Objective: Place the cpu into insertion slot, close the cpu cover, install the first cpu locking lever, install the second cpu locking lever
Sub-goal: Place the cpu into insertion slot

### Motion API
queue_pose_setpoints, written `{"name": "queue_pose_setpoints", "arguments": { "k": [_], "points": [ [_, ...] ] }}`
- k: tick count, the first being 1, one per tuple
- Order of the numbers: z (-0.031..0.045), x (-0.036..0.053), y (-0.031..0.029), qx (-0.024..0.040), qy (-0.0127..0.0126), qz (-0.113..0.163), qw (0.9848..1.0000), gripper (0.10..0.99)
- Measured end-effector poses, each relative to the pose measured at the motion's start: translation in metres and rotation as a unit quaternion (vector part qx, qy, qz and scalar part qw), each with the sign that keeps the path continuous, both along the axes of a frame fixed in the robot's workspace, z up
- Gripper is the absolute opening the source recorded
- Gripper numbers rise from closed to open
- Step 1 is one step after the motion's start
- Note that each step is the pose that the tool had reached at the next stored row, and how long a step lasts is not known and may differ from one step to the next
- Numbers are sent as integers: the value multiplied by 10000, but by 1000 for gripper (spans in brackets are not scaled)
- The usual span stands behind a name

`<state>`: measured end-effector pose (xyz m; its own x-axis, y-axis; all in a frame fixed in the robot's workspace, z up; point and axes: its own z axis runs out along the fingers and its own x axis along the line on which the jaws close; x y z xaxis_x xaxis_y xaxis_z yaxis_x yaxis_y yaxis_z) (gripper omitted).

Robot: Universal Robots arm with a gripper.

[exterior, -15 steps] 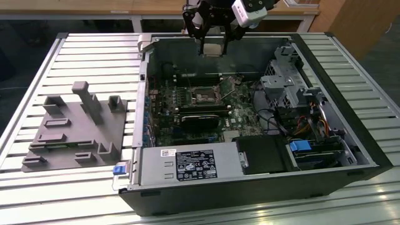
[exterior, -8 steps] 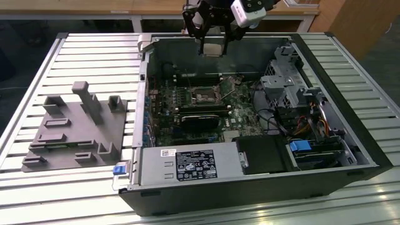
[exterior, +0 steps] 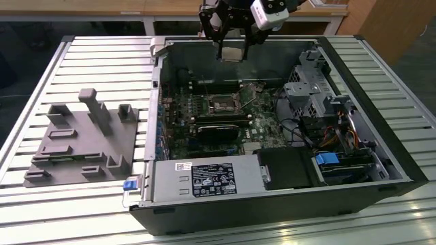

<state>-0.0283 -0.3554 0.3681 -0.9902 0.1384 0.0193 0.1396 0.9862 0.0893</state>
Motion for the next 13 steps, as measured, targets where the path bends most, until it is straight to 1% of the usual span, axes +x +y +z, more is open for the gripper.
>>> {"name": "queue_pose_setpoints", "arguments": {
  "k": [13],
  "points": [
    [-1, 0, 0, 0, 0, -277, 9996, 541]
  ]
}}
